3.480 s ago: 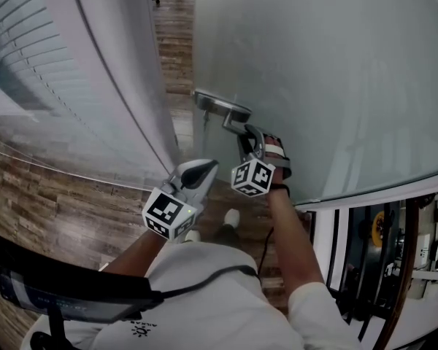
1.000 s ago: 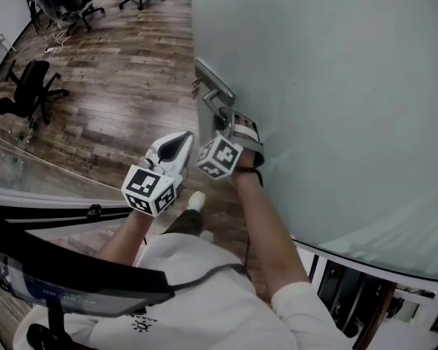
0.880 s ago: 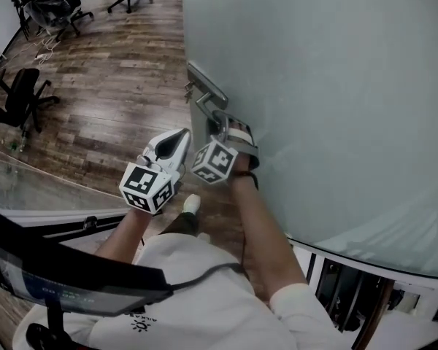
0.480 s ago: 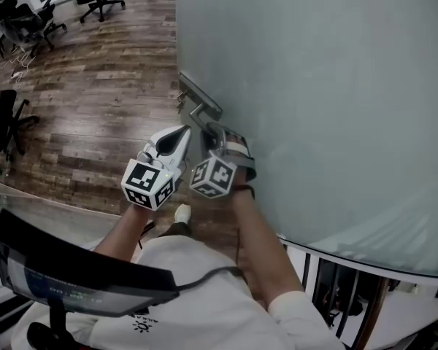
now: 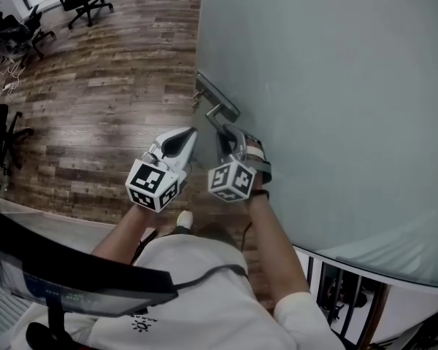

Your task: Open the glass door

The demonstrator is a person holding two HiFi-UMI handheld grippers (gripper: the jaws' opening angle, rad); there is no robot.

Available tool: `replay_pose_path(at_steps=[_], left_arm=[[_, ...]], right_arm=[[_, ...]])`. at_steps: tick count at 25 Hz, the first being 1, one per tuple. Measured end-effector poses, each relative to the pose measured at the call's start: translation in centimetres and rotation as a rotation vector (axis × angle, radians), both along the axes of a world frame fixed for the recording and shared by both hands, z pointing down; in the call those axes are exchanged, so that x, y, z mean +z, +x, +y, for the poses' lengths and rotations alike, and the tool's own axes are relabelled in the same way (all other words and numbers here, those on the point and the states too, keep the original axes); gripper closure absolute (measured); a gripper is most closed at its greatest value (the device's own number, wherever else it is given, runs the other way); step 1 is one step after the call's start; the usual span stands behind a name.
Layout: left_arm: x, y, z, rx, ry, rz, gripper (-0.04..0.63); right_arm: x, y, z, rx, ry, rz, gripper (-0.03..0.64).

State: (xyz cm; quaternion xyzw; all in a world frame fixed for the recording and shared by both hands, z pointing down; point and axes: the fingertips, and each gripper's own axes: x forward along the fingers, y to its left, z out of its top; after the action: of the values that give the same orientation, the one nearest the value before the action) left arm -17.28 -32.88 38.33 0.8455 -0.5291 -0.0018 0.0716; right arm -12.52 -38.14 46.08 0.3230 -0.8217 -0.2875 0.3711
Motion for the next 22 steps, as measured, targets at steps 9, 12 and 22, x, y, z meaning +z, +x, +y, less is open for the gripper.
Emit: replay_pose_path(at_steps=[9, 12, 22], left_arm=[[0.1, 2.6, -5.7, -0.006, -0.042, -0.002, 0.592], [1.4, 4.6, -7.7, -0.021, -0.042, -0.013, 0.592], [-1.9, 7.8, -13.9, -0.034, -0.023, -0.026, 0.592]], right_arm=[[-0.7, 3.1, -7.7, 0.074, -0.014, -0.014, 0.525], [1.0, 4.9, -9.8, 0.098, -0.015, -0.025, 0.525], [-1.2, 7.7, -15.2, 0.175, -0.023, -0.042, 0.525]])
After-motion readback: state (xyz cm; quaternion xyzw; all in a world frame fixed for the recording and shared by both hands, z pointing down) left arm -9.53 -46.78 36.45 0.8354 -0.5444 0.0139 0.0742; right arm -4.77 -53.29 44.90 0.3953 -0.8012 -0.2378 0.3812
